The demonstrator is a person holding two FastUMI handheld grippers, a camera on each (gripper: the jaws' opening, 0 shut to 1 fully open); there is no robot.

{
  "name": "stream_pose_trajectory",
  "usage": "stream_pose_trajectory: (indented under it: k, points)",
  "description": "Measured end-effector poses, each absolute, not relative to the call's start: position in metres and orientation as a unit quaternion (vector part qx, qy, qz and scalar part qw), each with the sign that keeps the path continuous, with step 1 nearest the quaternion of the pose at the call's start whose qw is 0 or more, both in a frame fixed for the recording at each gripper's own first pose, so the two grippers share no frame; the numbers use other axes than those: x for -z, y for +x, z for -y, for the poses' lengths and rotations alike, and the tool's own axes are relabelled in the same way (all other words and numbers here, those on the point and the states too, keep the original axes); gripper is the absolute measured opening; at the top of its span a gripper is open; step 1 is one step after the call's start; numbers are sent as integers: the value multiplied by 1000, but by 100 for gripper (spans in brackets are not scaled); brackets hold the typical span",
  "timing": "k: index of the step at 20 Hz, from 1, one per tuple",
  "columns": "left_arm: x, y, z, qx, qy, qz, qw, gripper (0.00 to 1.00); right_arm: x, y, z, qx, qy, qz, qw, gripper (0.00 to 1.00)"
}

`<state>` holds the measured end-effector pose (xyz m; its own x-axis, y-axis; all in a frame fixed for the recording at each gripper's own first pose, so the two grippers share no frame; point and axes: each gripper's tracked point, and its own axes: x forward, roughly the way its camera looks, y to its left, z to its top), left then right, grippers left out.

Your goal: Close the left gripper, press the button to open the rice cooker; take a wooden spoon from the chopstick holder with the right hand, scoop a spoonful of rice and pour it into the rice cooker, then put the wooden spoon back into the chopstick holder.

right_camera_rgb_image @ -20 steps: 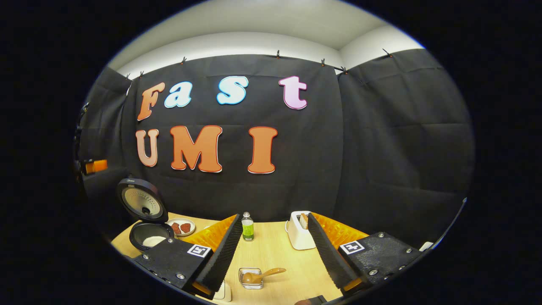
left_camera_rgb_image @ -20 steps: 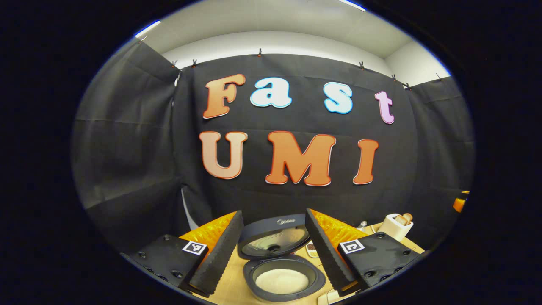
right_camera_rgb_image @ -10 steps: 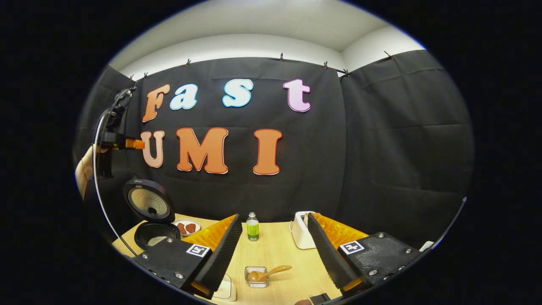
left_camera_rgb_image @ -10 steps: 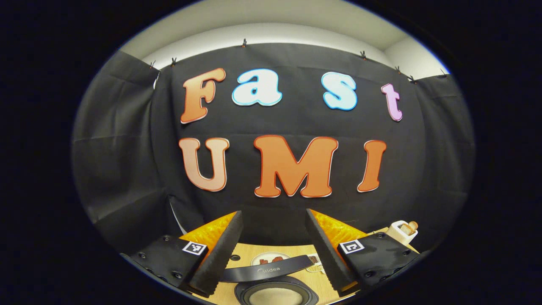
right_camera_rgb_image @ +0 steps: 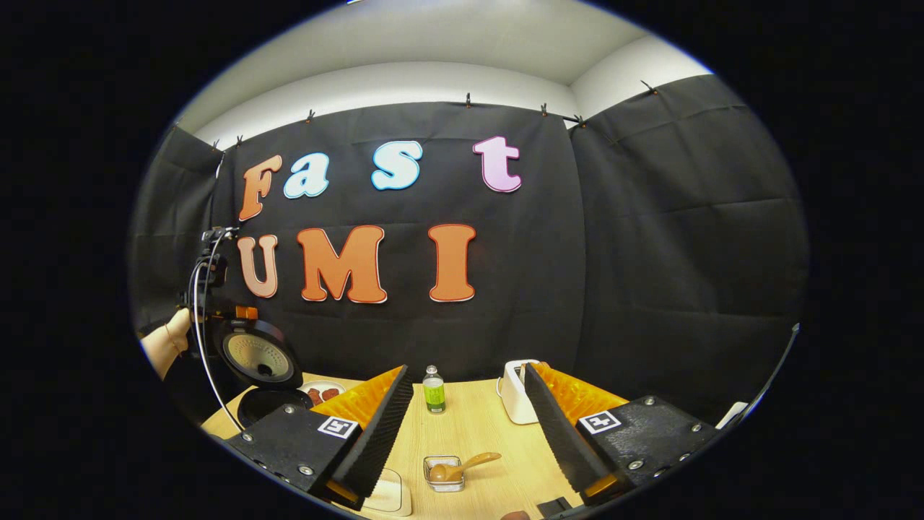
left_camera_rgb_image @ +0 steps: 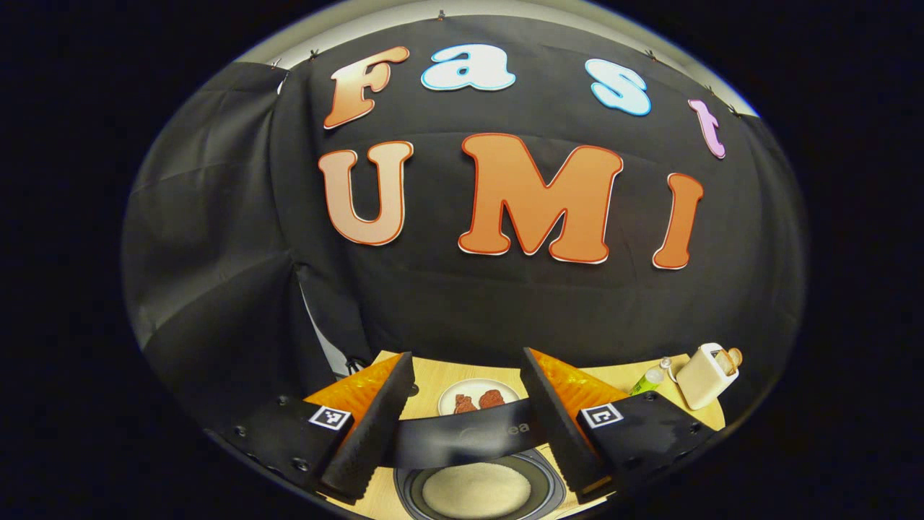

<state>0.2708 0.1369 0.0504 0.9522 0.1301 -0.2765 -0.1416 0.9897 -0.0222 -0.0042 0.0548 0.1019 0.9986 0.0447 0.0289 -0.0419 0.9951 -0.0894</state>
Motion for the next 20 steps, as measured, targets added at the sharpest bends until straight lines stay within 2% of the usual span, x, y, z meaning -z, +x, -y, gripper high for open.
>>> stream_pose_trajectory:
  k: [1,2,7,8,9,10,11,12,13,15,16,17,20]
  points:
    - [-44,264,-132,-64,-32,-139,988,96,-102,-2,-55,-22,-40,15,999,100]
    - [-42,257,-128,-57,-31,-128,990,99,-100,-1,-56,-23,-38,14,999,96]
    - [-8,209,-103,-29,-37,-152,987,99,-89,6,-70,-35,-41,3,999,96]
    - [4,198,-97,-23,-41,-159,986,98,-87,6,-74,-39,-41,1,998,100]
    - [18,187,-93,-22,-41,-167,985,100,-82,8,-78,-44,-40,-4,998,96]
    - [33,177,-90,-16,-43,-174,984,98,-78,8,-82,-48,-39,-9,998,96]
    - [49,167,-86,-16,-41,-184,982,98,-76,10,-84,-51,-39,-12,998,100]
    - [63,160,-85,-16,-38,-191,981,100,-73,10,-86,-53,-41,-14,998,100]
    - [76,154,-83,-18,-37,-196,980,98,-71,12,-88,-53,-43,-16,998,100]
    - [93,143,-86,-29,-32,-191,981,99,-64,13,-92,-57,-43,-23,997,95]
    - [97,141,-83,-30,-20,-185,982,100,-61,13,-93,-59,-43,-27,997,100]
    - [102,138,-82,-32,-10,-182,983,95,-57,15,-95,-61,-43,-31,997,96]
    - [116,131,-82,-37,-12,-182,982,94,-45,16,-94,-61,-39,-42,996,96]
